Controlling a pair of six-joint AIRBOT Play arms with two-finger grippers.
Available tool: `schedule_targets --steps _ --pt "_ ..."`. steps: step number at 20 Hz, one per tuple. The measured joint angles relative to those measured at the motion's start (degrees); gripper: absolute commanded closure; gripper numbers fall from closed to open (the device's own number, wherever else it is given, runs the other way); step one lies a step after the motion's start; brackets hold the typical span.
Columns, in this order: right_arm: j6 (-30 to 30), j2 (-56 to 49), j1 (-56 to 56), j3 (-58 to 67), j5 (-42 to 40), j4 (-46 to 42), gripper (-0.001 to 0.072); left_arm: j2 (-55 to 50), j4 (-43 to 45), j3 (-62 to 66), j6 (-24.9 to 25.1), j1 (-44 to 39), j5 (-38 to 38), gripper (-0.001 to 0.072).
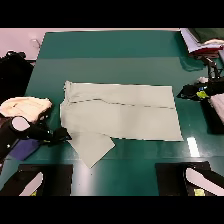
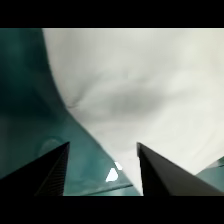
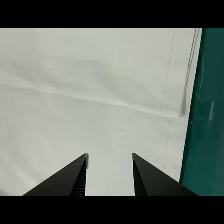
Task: Fold the shirts.
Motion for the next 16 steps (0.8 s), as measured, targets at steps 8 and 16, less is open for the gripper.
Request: schedule_targets --steps 8,16 --pt "0.0 0.4 0.0 -0.3 0.5 0.9 0.0384 1.3 -8.0 -6.0 2.5 0.0 7.1 0.0687" --pt "-0.7 0.5 -6.4 -5.9 6.1 -3.7 0.0197 1.5 -8.0 -1.8 6.2 0.0 2.4 0.0688"
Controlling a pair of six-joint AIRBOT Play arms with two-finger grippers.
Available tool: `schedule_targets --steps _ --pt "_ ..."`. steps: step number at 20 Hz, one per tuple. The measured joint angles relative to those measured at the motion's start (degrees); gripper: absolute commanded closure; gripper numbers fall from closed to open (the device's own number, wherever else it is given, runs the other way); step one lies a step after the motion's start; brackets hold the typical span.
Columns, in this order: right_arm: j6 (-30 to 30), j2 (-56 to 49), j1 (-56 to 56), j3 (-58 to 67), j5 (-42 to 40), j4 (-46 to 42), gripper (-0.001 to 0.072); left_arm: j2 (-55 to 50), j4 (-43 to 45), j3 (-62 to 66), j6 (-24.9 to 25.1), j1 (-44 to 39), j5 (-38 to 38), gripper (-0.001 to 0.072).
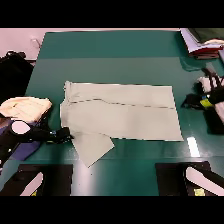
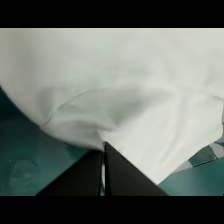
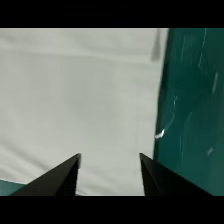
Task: Fold the shirts.
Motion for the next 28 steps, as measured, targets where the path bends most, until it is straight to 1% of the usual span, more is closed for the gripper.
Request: schedule_targets --steps 3,4,5,7,9,10,11,12,13,14,17,19,25,28 --pt "-0.4 0.0 -8.6 -7.7 1.9 -1.6 0.0214 0.0 1.3 2.1 0.9 0.0 -2.2 0.0688" --pt "-0.5 0.0 -11.3 -10.6 2.1 -1.8 0.0265 0.0 1.6 2.5 1.0 0.0 -2.4 0.0688" --pt "-0.6 0.0 -13.6 -13.4 2.2 -1.8 0.0269 0.0 1.8 2.8 1.1 0.0 -2.5 0.0687" --pt "-0.7 0.0 -16.4 -17.9 1.8 -1.6 0.0271 0.0 2.0 3.2 1.3 0.0 -2.7 0.0687" --pt "-0.8 0.0 -17.4 -21.7 0.5 0.6 0.0285 0.0 2.1 3.4 1.4 0.0 -2.6 0.0687" --pt "-0.7 0.0 -17.3 -22.9 0.0 1.8 0.0315 0.0 2.2 3.5 1.4 0.0 -2.6 0.0687" --pt "-0.7 0.0 -16.6 -23.8 -0.5 2.8 0.0408 0.0 2.3 3.5 1.5 0.0 -2.6 0.0687" --pt "-0.7 -0.1 -15.5 -24.6 -1.2 3.7 0.0469 0.0 2.3 3.5 1.5 0.0 -2.5 0.0688" --pt "-0.7 -0.1 -14.3 -25.0 -1.9 4.2 0.0589 0.0 2.3 3.6 1.5 0.0 -2.3 0.0688" --pt "-0.8 -0.1 -12.7 -25.5 -3.2 4.9 0.0695 0.0 2.4 3.7 1.5 0.0 -2.4 0.0688" --pt "-0.8 1.0 -9.1 -26.1 -4.7 4.9 0.0696 1.0 3.4 4.9 1.6 0.0 -4.2 0.069" --pt "-0.8 3.6 -8.0 -26.3 -5.4 3.1 0.0696 4.4 5.5 5.7 1.2 0.0 -6.8 0.069" --pt "-0.8 15.5 -8.7 -25.6 1.8 -3.8 0.0697 15.0 8.5 7.9 -1.9 0.0 -21.5 0.069" --pt "-0.5 18.6 -7.5 -22.0 4.4 -5.5 0.0698 15.4 9.1 12.0 -2.2 0.0 -23.5 0.069"
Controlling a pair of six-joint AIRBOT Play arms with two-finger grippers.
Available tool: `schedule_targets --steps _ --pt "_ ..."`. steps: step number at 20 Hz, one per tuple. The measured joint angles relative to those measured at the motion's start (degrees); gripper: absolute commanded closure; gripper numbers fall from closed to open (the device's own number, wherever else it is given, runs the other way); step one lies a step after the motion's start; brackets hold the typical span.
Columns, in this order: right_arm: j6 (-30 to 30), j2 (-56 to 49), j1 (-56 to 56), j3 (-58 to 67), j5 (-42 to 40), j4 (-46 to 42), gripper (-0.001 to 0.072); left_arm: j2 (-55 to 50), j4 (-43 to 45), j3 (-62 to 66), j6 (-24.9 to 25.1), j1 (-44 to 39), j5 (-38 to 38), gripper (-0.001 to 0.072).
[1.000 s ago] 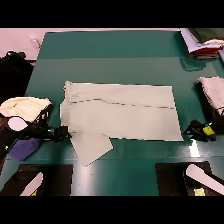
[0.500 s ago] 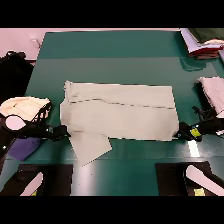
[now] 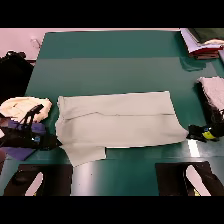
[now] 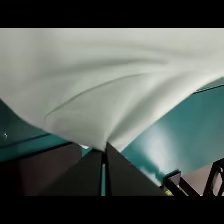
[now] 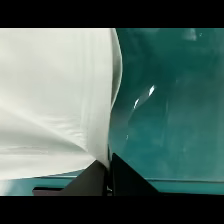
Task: Fold the shirts.
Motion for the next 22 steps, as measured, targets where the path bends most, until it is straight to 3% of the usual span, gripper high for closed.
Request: schedule_targets --steps 5,13,14,15,16,18,19,20,21,22 --pt "2.3 -5.8 7.2 11.2 -0.6 -0.9 0.0697 -10.6 1.9 9.0 2.7 0.0 7.8 0.0688" --pt "4.6 -29.6 16.3 33.9 -4.2 -0.7 0.0691 -37.6 2.4 23.5 7.2 0.0 21.5 0.0683" --pt "4.7 -32.3 16.6 36.1 -4.7 0.4 0.0608 -39.9 2.4 24.8 7.4 0.0 22.8 0.0583" --pt "4.7 -34.9 16.6 38.4 -5.2 2.1 0.0445 -41.6 2.3 26.0 7.4 0.0 24.0 0.0319" --pt "4.5 -37.2 16.4 40.5 -5.8 4.2 0.0402 -42.8 2.1 27.0 7.4 0.0 25.2 0.0202" --pt "2.8 -40.6 14.8 43.7 -6.0 8.9 0.0393 -44.3 1.9 29.0 6.6 0.0 26.4 0.021" --pt "1.6 -41.7 13.8 44.6 -6.0 10.7 0.033 -44.8 1.9 30.0 6.0 0.0 26.5 0.0211" --pt "0.1 -42.5 12.5 45.0 -5.6 12.4 0.0258 -45.2 1.7 30.8 5.8 0.0 26.4 0.0256" --pt "-1.2 -43.0 11.1 45.1 -4.9 13.4 0.0251 -45.4 1.4 31.3 5.4 0.0 26.2 0.0525" --pt "-2.3 -43.4 9.6 44.5 -4.3 14.1 0.0251 -45.6 0.9 31.7 5.2 0.0 26.0 0.0675"
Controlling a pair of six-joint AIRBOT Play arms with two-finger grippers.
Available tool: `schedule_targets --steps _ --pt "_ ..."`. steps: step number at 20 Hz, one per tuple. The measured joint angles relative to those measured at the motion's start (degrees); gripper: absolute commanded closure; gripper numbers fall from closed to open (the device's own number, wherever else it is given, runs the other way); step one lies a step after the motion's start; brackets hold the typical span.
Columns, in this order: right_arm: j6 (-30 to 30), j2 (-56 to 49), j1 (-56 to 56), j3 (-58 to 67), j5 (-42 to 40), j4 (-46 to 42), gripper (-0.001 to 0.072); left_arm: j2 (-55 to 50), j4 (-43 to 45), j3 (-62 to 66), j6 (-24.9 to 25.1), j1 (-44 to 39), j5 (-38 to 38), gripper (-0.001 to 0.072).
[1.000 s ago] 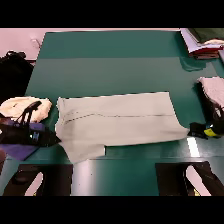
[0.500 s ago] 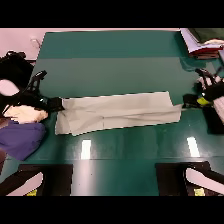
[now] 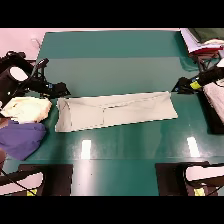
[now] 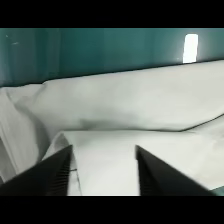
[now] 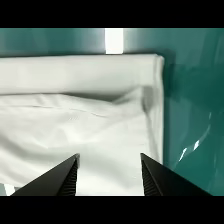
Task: Fold the shirts.
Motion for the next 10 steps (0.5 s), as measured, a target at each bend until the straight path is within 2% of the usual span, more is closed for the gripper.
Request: schedule_targets --steps 5,8,9,10 --pt "-5.3 -2.7 -7.9 -7.9 1.0 5.0 0.0251 -0.4 -3.1 0.7 -0.7 -2.8 1.5 0.0686" --pt "-8.3 -5.4 -9.6 -12.4 -0.2 10.9 0.0266 -0.8 -3.8 0.5 -3.5 -7.5 4.8 0.0687" --pt "-9.3 -6.2 -9.4 -13.4 -0.5 13.3 0.0296 -1.2 -4.0 0.5 -4.4 -9.5 6.1 0.0687" --pt "-10.1 -6.8 -8.7 -14.2 -1.0 15.0 0.0384 -1.8 -4.1 0.4 -5.3 -11.6 7.5 0.0687"
